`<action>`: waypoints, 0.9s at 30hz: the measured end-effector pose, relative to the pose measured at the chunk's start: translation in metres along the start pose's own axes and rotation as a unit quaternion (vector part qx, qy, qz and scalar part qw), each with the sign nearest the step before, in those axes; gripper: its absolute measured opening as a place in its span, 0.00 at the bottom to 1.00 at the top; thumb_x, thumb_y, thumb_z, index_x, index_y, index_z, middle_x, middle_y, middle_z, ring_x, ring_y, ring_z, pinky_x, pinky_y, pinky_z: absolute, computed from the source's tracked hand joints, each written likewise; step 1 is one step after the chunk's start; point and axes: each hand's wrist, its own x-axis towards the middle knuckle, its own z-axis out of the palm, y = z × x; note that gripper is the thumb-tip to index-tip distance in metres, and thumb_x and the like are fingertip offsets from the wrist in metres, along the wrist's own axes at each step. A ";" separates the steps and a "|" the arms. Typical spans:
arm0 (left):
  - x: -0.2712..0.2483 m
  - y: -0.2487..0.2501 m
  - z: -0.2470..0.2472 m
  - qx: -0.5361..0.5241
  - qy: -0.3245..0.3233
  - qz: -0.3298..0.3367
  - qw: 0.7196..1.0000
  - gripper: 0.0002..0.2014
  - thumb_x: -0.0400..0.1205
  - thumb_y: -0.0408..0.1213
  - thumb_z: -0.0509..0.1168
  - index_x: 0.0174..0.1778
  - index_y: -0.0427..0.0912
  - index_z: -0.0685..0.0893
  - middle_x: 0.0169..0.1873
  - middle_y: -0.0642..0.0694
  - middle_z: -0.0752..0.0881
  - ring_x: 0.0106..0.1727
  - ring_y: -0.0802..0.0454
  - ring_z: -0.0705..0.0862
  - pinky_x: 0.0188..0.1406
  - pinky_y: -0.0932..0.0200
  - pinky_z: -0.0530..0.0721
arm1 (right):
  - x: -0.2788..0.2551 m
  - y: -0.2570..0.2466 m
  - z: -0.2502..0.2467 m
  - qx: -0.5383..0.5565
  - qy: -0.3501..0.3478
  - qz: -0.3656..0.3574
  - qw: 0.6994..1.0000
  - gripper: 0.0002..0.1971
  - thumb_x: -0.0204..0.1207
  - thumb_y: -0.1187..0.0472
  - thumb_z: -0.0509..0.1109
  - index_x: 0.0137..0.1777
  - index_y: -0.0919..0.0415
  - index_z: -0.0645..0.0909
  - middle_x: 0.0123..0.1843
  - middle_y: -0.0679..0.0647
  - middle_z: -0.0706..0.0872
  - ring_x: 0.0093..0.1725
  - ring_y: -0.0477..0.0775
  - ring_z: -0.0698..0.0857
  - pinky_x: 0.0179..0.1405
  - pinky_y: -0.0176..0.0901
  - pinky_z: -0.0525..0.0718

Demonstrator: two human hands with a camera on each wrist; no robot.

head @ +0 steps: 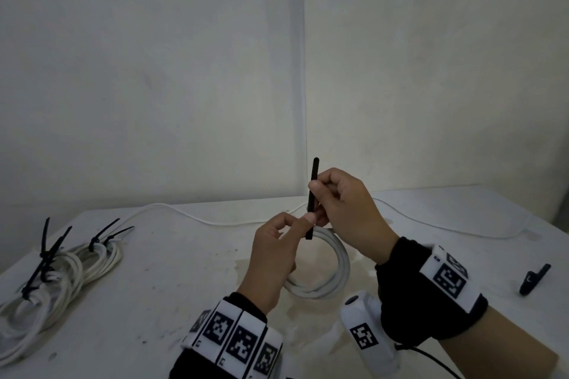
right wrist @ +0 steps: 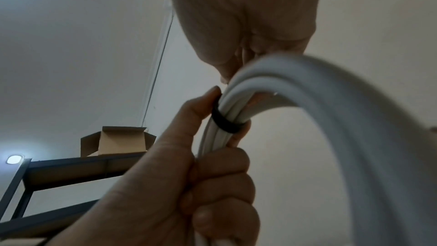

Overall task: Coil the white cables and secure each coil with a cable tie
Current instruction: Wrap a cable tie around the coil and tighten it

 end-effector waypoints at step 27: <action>-0.004 -0.004 0.002 0.047 0.004 0.012 0.999 0.16 0.78 0.43 0.67 0.24 0.45 0.76 0.09 0.59 0.71 0.14 0.65 0.69 0.26 0.63 0.64 | -0.010 0.019 -0.001 0.044 -0.044 0.043 0.997 0.03 0.77 0.65 0.68 0.42 0.60 0.80 0.25 0.47 0.82 0.24 0.37 0.78 0.28 0.29 0.77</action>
